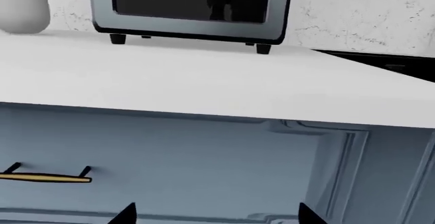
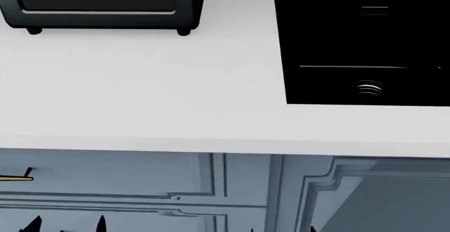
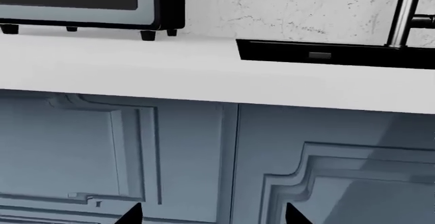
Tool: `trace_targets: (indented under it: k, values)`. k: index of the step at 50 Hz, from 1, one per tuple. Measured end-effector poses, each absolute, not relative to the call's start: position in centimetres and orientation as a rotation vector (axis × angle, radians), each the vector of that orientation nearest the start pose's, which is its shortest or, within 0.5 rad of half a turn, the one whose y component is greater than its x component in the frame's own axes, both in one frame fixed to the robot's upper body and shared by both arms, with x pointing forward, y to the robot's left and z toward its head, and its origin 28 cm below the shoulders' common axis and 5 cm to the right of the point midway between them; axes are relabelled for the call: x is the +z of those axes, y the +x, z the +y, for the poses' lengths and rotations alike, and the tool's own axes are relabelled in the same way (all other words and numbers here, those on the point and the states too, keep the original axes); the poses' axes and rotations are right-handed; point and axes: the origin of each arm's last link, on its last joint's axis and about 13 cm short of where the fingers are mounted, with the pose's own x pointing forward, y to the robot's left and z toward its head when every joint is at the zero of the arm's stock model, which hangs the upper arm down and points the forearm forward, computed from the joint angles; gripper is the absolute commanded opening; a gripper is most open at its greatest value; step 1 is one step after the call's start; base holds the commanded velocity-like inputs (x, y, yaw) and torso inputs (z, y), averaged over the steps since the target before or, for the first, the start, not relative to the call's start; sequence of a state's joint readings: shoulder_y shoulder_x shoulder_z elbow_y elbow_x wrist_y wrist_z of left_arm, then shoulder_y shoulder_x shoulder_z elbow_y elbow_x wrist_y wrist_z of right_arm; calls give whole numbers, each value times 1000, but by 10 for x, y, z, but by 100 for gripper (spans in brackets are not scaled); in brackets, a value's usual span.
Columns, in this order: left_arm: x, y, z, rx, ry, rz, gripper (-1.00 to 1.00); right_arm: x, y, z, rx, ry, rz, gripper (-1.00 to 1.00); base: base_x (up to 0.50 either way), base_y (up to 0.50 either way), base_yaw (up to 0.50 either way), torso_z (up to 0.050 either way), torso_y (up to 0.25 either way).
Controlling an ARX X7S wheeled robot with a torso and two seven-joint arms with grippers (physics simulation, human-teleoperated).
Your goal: Decrease the toaster oven temperature.
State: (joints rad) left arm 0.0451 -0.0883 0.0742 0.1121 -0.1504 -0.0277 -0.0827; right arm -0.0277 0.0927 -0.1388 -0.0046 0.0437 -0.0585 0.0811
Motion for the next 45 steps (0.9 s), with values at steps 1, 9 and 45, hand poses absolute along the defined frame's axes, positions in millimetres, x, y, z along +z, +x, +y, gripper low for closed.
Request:
trace_targets:
  k: [1,9,45]
  values:
    - [27,201,208,-1,-66,-33,100,12,202,-91,60,-44,-32,100,0,0,0,0,0]
    - [52,204,212,-54,8,-67,100,39,206,-90,78,-112,-68,100,0,0,0,0,0]
    - [179,226,218,-145,134,-7,100,198,200,-116,-77,-53,-130,100,0,0,0,0,0]
